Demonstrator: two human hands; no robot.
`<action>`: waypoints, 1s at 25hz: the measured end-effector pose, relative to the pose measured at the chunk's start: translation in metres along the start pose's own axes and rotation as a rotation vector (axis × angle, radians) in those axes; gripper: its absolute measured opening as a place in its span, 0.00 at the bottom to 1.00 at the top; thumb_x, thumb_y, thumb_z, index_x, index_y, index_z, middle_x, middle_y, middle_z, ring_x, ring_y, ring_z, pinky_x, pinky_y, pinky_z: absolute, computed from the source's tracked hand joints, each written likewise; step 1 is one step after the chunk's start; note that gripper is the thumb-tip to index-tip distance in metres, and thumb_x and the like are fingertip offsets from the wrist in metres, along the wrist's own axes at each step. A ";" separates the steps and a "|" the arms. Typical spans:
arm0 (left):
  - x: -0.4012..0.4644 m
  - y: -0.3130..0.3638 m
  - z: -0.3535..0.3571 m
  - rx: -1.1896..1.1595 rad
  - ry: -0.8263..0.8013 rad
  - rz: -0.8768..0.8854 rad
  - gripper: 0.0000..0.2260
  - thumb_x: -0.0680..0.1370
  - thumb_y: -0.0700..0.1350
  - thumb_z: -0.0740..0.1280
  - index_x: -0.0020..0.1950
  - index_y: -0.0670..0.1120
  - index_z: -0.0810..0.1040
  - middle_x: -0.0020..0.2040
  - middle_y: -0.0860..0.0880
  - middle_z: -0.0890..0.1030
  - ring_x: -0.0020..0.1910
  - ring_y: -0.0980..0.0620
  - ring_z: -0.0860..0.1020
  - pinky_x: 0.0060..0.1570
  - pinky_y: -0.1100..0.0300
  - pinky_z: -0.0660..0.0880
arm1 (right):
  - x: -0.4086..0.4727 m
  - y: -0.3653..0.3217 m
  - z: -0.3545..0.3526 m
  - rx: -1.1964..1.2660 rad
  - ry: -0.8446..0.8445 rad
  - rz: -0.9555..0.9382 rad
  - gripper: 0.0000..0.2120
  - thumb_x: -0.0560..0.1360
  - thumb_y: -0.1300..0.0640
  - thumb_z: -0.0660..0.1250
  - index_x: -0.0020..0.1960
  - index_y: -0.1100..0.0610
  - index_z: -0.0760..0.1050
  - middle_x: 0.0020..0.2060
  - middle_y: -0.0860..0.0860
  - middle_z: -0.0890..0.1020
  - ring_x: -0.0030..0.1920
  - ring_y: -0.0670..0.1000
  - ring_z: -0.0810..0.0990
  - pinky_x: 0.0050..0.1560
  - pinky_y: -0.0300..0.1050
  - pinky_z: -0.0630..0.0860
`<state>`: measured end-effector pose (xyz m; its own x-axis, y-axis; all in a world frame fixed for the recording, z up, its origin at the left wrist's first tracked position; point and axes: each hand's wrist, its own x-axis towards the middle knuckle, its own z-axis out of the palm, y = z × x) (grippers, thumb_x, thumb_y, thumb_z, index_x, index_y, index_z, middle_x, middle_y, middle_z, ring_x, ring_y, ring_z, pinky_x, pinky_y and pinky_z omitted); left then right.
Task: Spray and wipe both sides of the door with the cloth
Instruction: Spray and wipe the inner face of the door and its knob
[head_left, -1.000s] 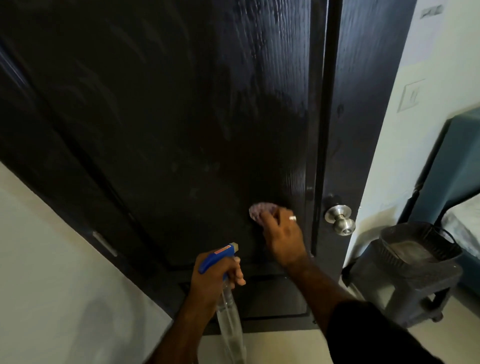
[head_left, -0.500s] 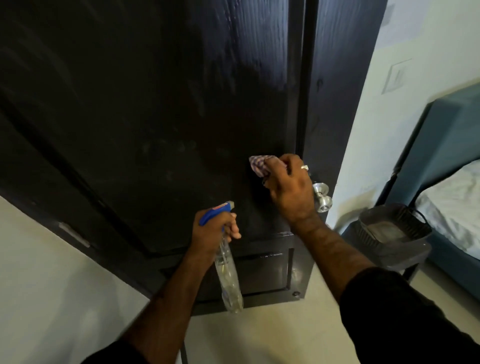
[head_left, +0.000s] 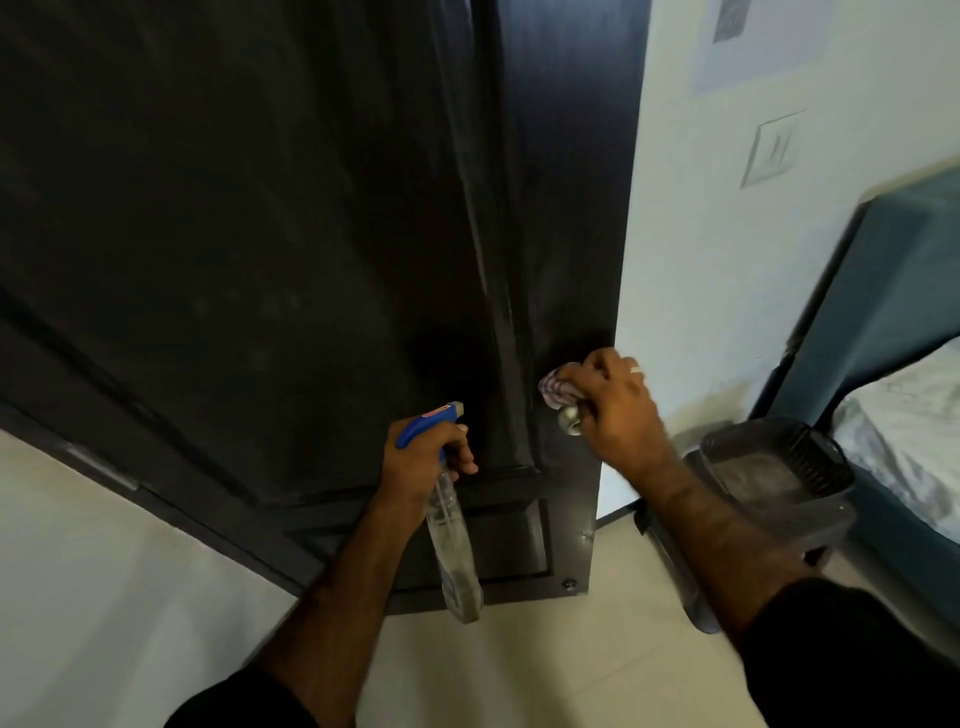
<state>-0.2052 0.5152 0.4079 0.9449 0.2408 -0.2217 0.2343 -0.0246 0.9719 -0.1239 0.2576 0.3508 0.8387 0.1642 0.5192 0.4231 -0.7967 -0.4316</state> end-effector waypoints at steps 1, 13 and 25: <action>-0.001 0.001 0.008 -0.010 0.000 0.003 0.05 0.80 0.39 0.69 0.44 0.41 0.83 0.34 0.42 0.81 0.32 0.47 0.82 0.32 0.60 0.78 | -0.007 0.000 0.007 0.000 -0.015 -0.001 0.21 0.74 0.52 0.68 0.67 0.52 0.81 0.60 0.55 0.76 0.57 0.59 0.74 0.55 0.59 0.79; -0.002 -0.023 0.055 0.075 -0.034 -0.088 0.08 0.80 0.39 0.69 0.41 0.38 0.82 0.34 0.42 0.82 0.33 0.47 0.82 0.33 0.60 0.78 | -0.045 0.049 -0.004 0.568 -0.157 0.286 0.14 0.84 0.57 0.69 0.69 0.49 0.78 0.58 0.47 0.84 0.54 0.41 0.82 0.56 0.34 0.80; 0.024 -0.114 0.038 0.462 -0.062 -0.155 0.10 0.69 0.52 0.75 0.37 0.45 0.84 0.29 0.45 0.81 0.27 0.51 0.79 0.35 0.55 0.79 | -0.117 -0.015 0.125 1.366 -0.189 1.307 0.08 0.87 0.60 0.64 0.62 0.59 0.80 0.57 0.64 0.87 0.53 0.63 0.88 0.48 0.55 0.86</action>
<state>-0.2004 0.4874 0.2886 0.8993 0.2181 -0.3790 0.4371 -0.4245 0.7929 -0.1851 0.3229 0.2044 0.7943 0.0517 -0.6054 -0.5548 0.4679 -0.6880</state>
